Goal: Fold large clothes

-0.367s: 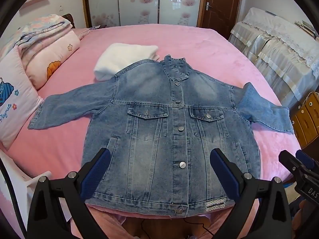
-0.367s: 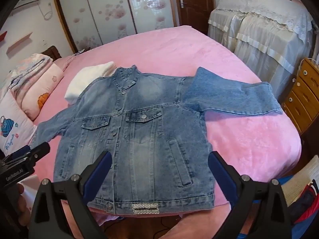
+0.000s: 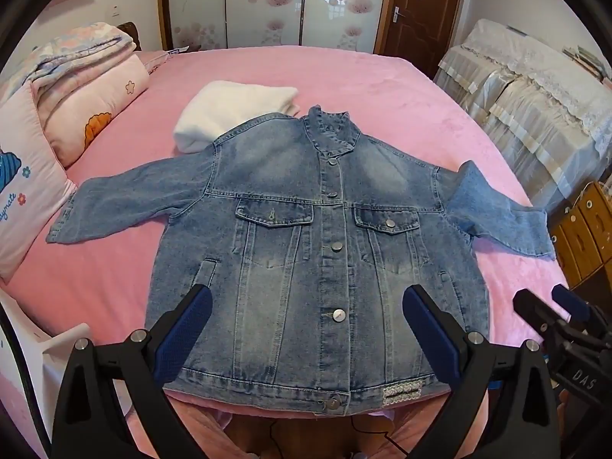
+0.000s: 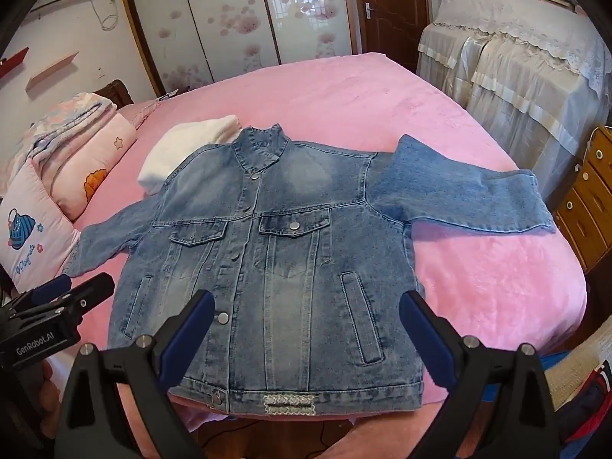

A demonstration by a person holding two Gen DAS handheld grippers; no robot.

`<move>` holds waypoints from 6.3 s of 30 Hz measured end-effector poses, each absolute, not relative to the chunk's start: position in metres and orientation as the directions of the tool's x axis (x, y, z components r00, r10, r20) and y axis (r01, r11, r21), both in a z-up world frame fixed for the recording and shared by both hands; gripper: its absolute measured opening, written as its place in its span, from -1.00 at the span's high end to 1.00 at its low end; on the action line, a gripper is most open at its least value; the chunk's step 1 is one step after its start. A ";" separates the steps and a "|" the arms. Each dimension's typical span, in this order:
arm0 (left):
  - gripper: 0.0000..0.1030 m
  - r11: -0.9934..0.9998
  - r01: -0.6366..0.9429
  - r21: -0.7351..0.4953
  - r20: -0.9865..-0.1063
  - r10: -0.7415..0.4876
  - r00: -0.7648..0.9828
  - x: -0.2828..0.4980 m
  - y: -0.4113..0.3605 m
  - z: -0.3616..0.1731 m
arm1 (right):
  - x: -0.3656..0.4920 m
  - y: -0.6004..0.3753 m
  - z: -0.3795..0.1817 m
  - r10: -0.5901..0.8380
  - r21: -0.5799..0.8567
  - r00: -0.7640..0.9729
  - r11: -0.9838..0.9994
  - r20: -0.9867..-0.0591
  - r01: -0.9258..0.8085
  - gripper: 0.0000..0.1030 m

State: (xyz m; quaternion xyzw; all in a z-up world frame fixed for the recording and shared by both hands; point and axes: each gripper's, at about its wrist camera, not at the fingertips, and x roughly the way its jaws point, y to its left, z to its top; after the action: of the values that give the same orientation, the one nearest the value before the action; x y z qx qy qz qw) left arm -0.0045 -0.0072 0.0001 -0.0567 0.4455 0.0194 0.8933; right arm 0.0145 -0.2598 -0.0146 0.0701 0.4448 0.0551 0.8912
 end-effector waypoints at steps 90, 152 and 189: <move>-0.93 0.996 -0.068 -0.058 -0.811 -0.007 0.586 -0.013 -0.015 -0.009 | 0.008 -0.232 -0.006 0.144 0.114 0.624 0.990 -0.768 -0.089 -0.90; -0.93 0.961 0.203 -0.187 -0.798 -0.269 0.539 0.224 -0.233 -0.058 | 0.149 -0.676 -0.207 -0.031 0.478 0.556 0.473 -0.831 0.740 0.71; -0.09 0.861 0.037 -0.508 -0.780 -0.478 0.403 0.203 -0.065 -0.160 | 0.135 -0.319 -0.161 0.200 0.170 0.562 0.980 -0.802 -0.105 0.25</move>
State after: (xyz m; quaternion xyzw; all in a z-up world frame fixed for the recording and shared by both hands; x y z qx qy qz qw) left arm 0.2029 -0.0651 -0.1598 -0.2108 0.5226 -0.1590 0.8106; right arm 0.1353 -0.3186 -0.1614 0.0515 0.4598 0.0866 0.8823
